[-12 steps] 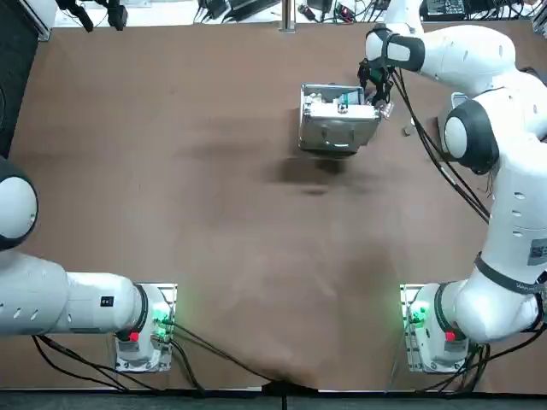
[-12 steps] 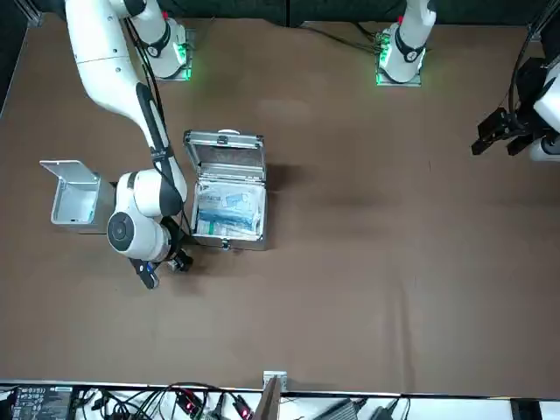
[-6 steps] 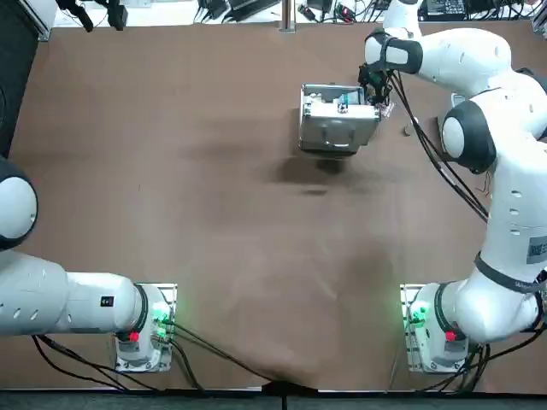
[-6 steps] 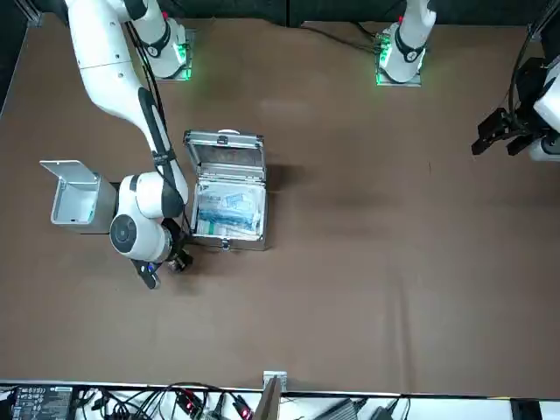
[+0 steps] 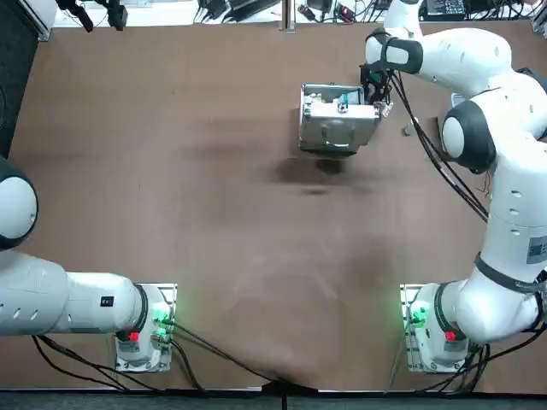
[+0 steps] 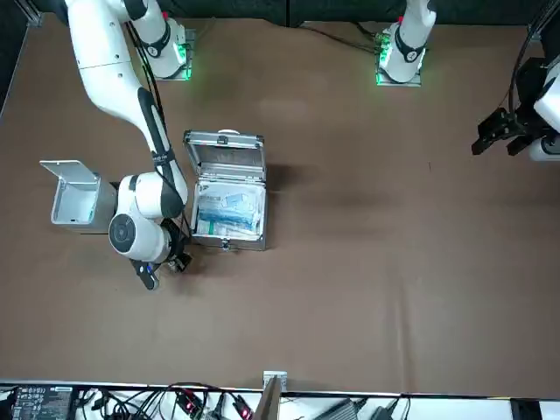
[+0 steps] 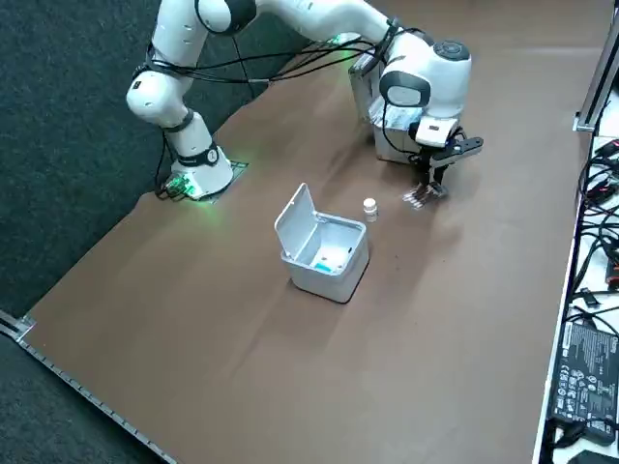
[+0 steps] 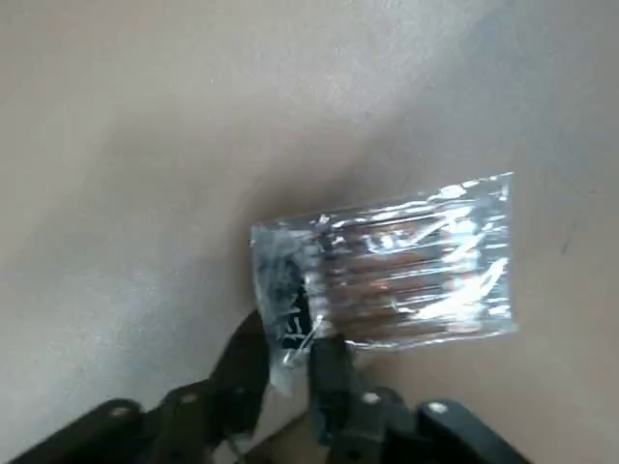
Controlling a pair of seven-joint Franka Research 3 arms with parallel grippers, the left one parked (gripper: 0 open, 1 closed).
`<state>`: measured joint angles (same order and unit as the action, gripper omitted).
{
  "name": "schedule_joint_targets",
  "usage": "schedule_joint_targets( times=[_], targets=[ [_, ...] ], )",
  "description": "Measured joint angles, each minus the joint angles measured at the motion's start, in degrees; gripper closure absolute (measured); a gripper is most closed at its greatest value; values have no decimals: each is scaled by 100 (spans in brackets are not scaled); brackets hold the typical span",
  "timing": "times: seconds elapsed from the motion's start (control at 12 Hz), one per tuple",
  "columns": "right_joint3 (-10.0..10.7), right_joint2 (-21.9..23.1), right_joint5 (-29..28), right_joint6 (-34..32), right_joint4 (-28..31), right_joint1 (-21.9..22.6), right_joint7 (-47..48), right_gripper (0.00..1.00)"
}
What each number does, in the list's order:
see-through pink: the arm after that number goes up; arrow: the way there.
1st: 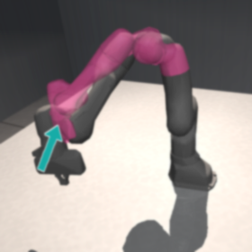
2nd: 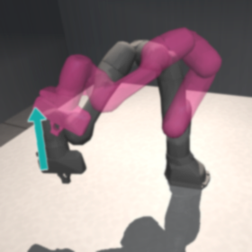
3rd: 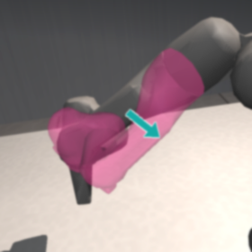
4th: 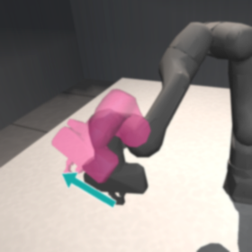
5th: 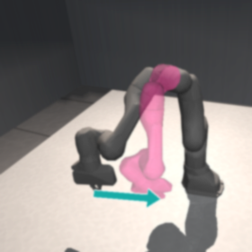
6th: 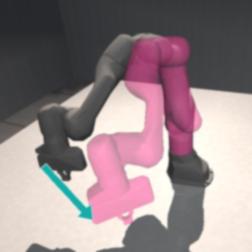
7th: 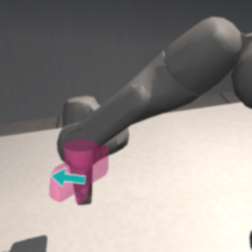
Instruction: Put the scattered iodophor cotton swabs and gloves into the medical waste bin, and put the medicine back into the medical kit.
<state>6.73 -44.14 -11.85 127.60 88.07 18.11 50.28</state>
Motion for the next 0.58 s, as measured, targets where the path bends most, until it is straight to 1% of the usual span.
schedule_joint_targets(
  times=[0.17, 0.25, 0.33, 0.58],
  targets=[
    [11, 26, 0, -11, -1, -1, 0, 87],
    [11, 25, 0, 1, -4, 0, 0, 92],
    [11, 26, 0, 4, -15, 0, 0, 99],
    [11, 26, -1, 62, -111, 3, 0, 99]
  ],
)
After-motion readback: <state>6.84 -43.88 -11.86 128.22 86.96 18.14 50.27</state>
